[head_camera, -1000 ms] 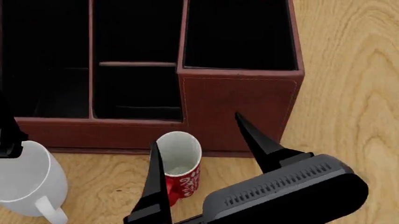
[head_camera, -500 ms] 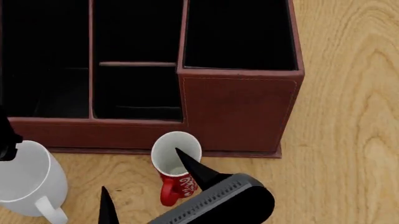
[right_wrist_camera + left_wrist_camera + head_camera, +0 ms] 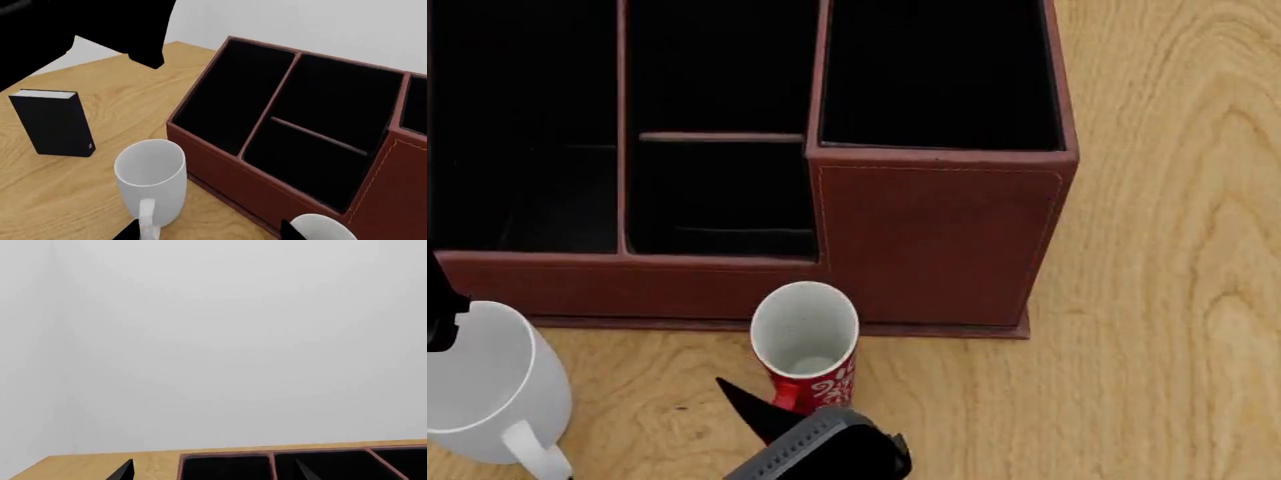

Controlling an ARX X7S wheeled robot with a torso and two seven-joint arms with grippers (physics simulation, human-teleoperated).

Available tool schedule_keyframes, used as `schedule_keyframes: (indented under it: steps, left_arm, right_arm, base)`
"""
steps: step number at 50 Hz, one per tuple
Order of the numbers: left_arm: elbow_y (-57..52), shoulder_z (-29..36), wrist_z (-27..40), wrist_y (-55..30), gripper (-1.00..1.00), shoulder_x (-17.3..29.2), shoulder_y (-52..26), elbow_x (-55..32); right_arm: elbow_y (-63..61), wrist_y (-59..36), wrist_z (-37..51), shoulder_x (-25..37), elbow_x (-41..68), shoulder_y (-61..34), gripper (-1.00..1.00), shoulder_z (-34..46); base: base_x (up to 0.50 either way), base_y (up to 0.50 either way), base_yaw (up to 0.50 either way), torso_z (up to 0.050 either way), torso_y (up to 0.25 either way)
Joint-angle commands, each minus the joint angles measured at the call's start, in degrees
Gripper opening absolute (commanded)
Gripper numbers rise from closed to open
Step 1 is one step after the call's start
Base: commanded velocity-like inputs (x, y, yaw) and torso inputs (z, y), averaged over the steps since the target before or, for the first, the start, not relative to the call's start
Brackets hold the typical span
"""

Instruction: Pick up the white mug and place it to the right of the caddy.

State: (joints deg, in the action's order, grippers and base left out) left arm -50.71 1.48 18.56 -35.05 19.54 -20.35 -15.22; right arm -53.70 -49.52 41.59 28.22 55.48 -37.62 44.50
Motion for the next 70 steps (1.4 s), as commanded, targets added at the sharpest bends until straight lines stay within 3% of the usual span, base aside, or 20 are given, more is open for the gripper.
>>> schedule_keyframes:
  steps: [1, 27, 70]
  left_arm:
    - [-0.2, 0.1, 0.4, -0.1, 1.0, 0.3, 0.1, -0.1]
    - [0.4, 0.5, 1.0, 0.6, 1.0, 0.7, 0.4, -0.3]
    - [1.7, 1.1, 1.6, 1.9, 1.0, 1.6, 0.9, -0.4]
  right_arm:
    - [2.0, 0.6, -2.4, -1.7, -2.0, 0.1, 1.0, 3.2]
    - [6.9, 1.1, -6.1, -6.6, -3.8, -1.4, 1.0, 8.1]
    - [21.0, 6.2, -13.1, -10.3, -7.0, -3.0, 1.0, 9.5]
  base:
    - [0.0, 0.0, 0.0, 0.0, 0.0]
    - [0.0, 0.0, 0.0, 0.0, 0.0]
    - [0.0, 0.0, 0.0, 0.0, 0.0]
